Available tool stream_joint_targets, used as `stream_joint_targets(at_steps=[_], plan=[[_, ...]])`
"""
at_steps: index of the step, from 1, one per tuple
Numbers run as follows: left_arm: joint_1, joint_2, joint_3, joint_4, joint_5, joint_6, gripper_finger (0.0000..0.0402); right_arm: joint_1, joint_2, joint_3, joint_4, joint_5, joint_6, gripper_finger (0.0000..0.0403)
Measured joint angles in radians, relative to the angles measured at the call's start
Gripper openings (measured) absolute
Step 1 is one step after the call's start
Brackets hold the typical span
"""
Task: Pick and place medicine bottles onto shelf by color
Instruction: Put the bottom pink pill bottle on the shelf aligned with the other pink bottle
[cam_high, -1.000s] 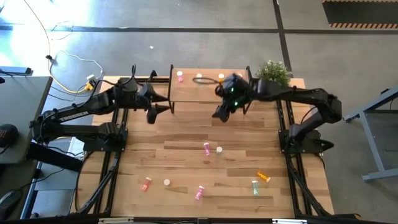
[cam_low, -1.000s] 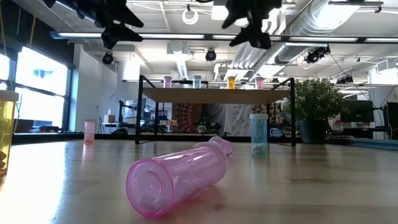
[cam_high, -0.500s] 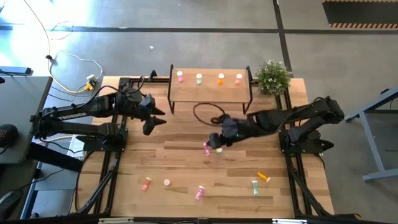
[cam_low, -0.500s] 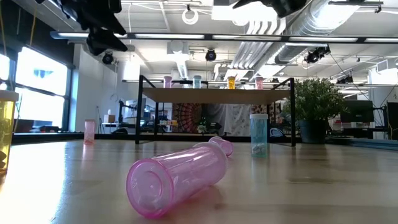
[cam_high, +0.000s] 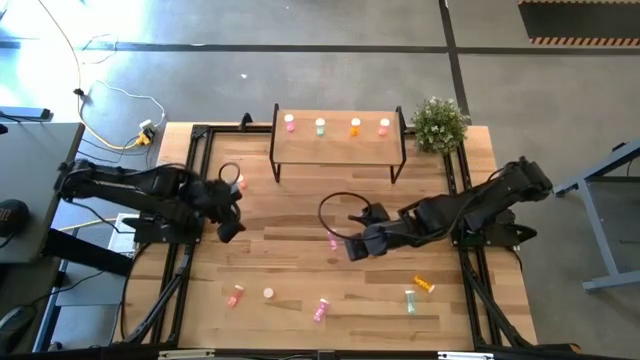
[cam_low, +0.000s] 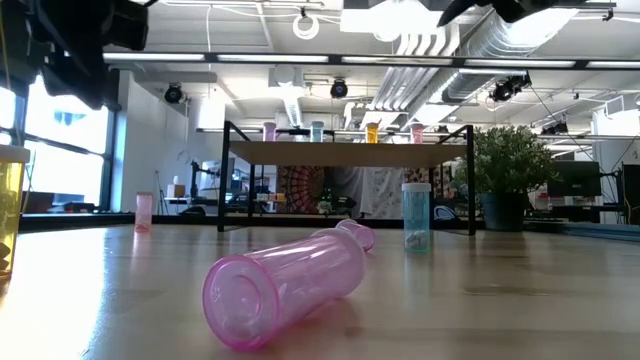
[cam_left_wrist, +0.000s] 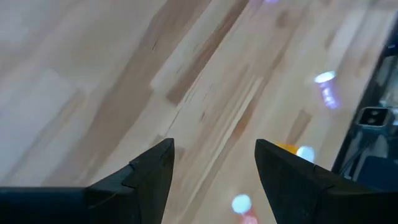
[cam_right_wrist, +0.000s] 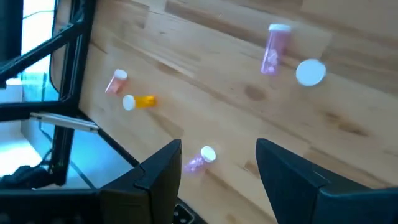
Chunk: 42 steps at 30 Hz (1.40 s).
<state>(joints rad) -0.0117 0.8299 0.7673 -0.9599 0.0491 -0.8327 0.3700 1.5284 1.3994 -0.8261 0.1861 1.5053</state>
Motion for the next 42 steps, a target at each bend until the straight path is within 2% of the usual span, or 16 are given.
stream_joint_targets(at_steps=[11, 18, 22, 27, 30, 42], plan=[[-0.348, 0.034, 0.0, 0.009, -0.095, -0.432, 0.0213, -0.052, -0.061, 0.0, -0.058, -0.083, -0.24, 0.0197], [-0.543, 0.127, -0.001, 0.04, -0.178, -0.669, 0.0213, -0.082, -0.114, 0.0, -0.089, -0.084, -0.334, 0.0197], [-0.629, 0.205, -0.001, 0.045, -0.192, -0.773, 0.0213, -0.099, -0.118, 0.0, -0.114, -0.084, -0.381, 0.0197], [-0.723, 0.314, -0.001, 0.059, -0.192, -0.953, 0.0213, -0.119, -0.118, 0.0, -0.142, -0.091, -0.431, 0.0197], [-0.769, 0.376, -0.001, 0.125, -0.191, -1.033, 0.0213, -0.129, -0.118, 0.0, -0.153, -0.092, -0.46, 0.0197], [-0.822, 0.591, -0.001, 0.338, -0.191, -1.165, 0.0213, -0.176, -0.118, 0.0, -0.172, -0.136, -0.544, 0.0197]])
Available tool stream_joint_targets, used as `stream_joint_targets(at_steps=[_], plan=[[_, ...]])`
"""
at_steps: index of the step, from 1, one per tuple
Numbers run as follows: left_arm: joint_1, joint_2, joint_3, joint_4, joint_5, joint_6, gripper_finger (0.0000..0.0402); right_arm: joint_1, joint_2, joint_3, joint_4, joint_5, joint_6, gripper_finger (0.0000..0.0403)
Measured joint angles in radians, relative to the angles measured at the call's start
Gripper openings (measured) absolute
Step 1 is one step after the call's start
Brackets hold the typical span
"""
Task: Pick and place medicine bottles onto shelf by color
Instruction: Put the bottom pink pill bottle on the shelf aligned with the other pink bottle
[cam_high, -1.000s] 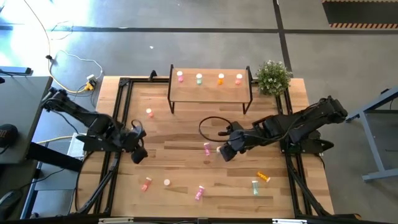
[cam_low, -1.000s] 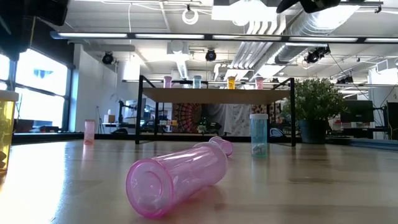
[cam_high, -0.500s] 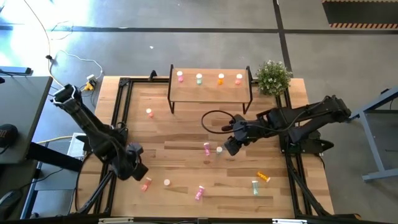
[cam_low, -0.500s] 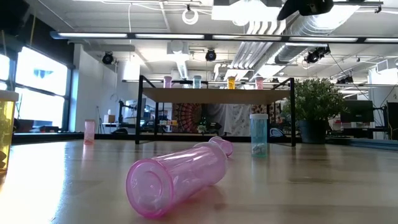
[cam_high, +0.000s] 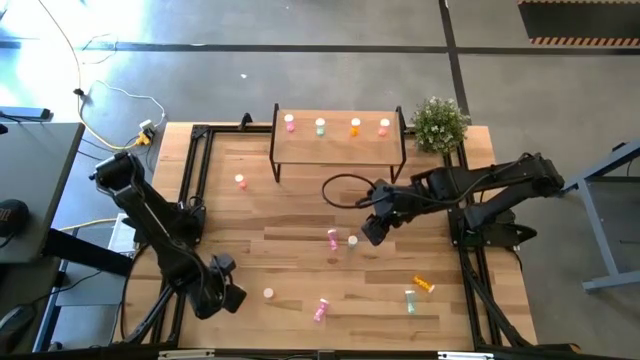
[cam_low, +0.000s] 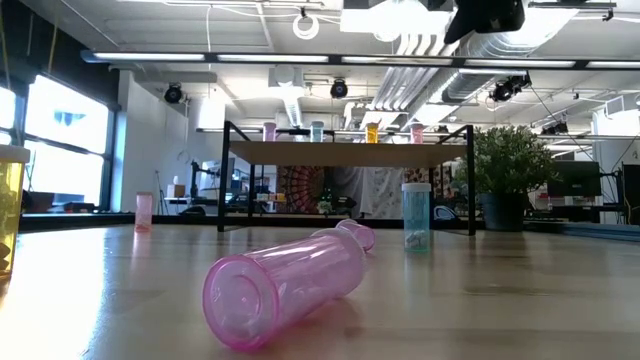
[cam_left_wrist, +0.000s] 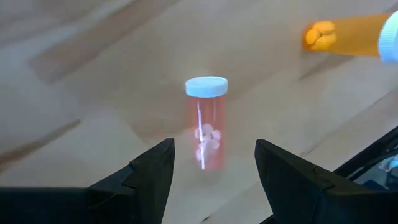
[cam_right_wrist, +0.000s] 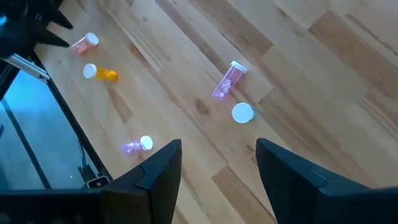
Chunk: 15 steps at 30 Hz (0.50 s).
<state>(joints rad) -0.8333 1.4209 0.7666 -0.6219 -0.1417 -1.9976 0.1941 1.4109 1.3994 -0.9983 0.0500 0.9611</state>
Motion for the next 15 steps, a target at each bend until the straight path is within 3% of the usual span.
stream_joint_targets(at_steps=[15], plan=[[0.0, 0.149, 0.006, 0.066, 0.042, -0.016, 0.0213, -0.011, 0.001, 0.0, -0.006, -0.002, -0.025, 0.0197]])
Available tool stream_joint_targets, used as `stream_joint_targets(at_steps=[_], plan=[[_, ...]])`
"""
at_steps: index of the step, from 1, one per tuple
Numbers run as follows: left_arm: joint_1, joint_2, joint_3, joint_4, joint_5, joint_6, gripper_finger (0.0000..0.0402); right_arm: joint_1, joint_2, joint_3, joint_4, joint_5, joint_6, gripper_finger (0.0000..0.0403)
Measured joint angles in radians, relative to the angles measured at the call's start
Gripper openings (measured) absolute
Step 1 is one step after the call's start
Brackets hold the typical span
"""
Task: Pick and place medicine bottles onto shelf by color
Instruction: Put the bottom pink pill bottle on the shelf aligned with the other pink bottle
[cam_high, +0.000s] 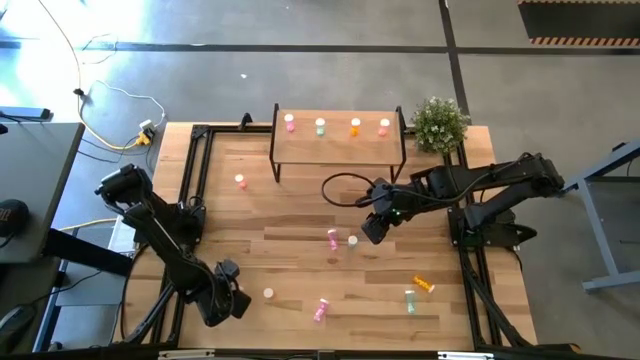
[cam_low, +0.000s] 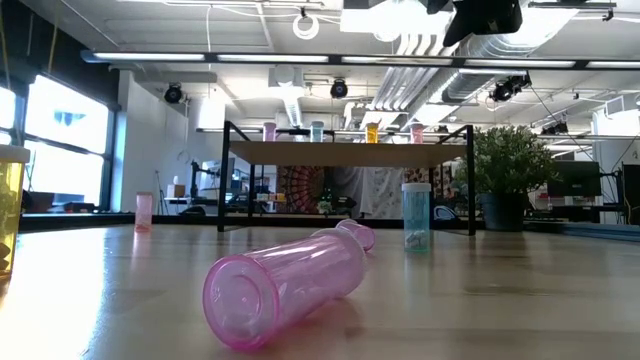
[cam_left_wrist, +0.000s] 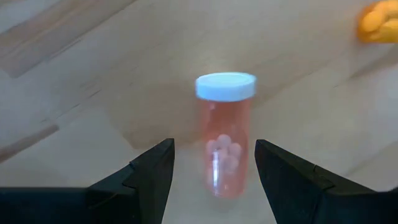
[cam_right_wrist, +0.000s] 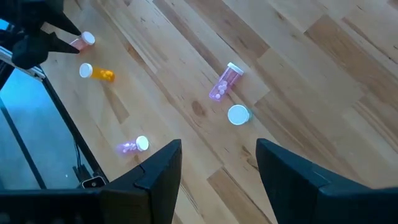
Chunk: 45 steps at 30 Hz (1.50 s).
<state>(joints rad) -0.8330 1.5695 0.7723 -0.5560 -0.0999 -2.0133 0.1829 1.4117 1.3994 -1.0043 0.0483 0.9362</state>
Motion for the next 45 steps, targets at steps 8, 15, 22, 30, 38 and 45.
stream_joint_targets(at_steps=[8, 15, 22, 30, 38, 45], plan=[[-0.005, 0.031, 0.004, -0.004, 0.035, 0.01, 0.0189, 0.0, 0.0, 0.0, 0.0, 0.0, -0.003, 0.0197], [-0.005, 0.033, 0.002, -0.011, 0.044, 0.05, 0.0127, 0.0, 0.0, 0.0, 0.0, 0.0, -0.003, 0.0197], [-0.005, 0.019, 0.0, -0.004, 0.043, 0.053, 0.0084, 0.0, 0.0, 0.0, 0.001, 0.0, -0.011, 0.0197], [0.001, -0.036, 0.052, 0.01, -0.058, 0.081, 0.0093, 0.0, 0.0, 0.0, 0.176, -0.082, -0.194, 0.0197], [0.07, -0.145, 0.149, 0.008, -0.307, 0.259, 0.0094, 0.0, 0.0, 0.0, 0.423, -0.189, -0.386, 0.0197], [0.166, -0.252, 0.215, 0.007, -0.542, 0.541, 0.0095, -0.003, 0.0, 0.0, 0.56, -0.153, -0.467, 0.0197]])
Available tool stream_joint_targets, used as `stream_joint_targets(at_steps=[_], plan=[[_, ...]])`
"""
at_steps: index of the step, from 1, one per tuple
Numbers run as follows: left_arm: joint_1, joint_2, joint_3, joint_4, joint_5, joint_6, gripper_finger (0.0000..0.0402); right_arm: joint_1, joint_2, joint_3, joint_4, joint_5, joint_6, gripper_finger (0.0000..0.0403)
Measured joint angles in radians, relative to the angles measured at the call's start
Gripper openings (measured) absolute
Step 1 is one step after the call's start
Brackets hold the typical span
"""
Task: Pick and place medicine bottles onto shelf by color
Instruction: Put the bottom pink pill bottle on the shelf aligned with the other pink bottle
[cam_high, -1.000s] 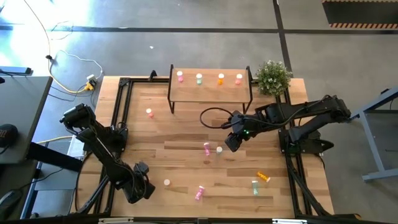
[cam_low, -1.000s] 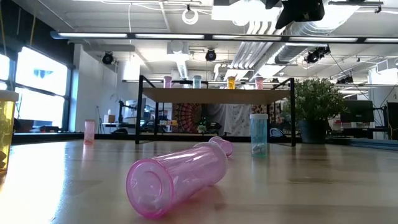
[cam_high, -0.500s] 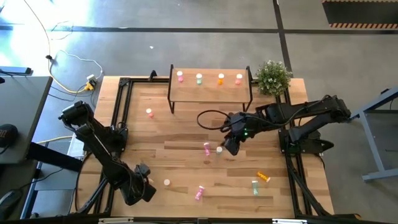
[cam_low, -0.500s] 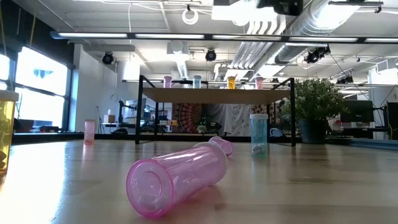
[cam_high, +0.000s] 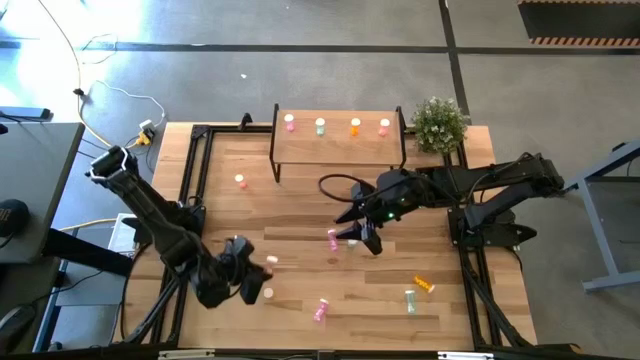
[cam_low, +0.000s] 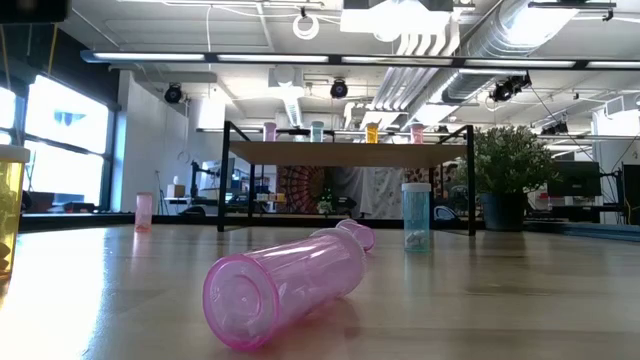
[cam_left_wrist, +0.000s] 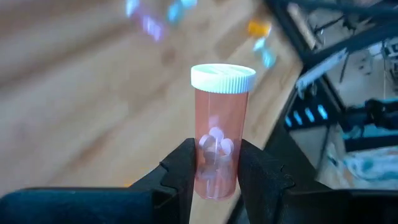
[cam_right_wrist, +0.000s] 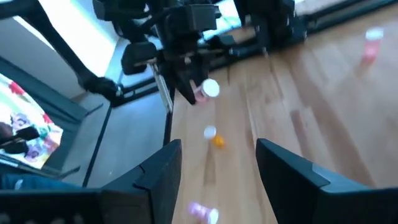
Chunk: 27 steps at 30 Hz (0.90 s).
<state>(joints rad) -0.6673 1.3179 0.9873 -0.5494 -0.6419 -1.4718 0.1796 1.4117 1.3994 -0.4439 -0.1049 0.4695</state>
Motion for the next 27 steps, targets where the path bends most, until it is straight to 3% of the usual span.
stream_joint_targets(at_steps=[4, 8, 16, 27], plan=[[0.091, -0.047, 0.023, 0.015, -0.049, 0.213, 0.0095, -0.022, 0.0, 0.0, 0.069, 0.023, -0.01, 0.0206], [0.205, -0.077, 0.023, 0.109, -0.03, 0.458, 0.0095, -0.056, 0.0, 0.0, 0.154, 0.024, -0.044, 0.023], [0.417, -0.089, 0.023, 0.375, 0.118, 0.898, 0.0095, -0.111, 0.001, 0.0, 0.223, 0.015, -0.172, 0.0247], [0.602, -0.083, 0.023, 0.603, 0.378, 1.197, 0.0095, -0.123, 0.002, 0.0, 0.234, 0.045, -0.264, 0.0248]])
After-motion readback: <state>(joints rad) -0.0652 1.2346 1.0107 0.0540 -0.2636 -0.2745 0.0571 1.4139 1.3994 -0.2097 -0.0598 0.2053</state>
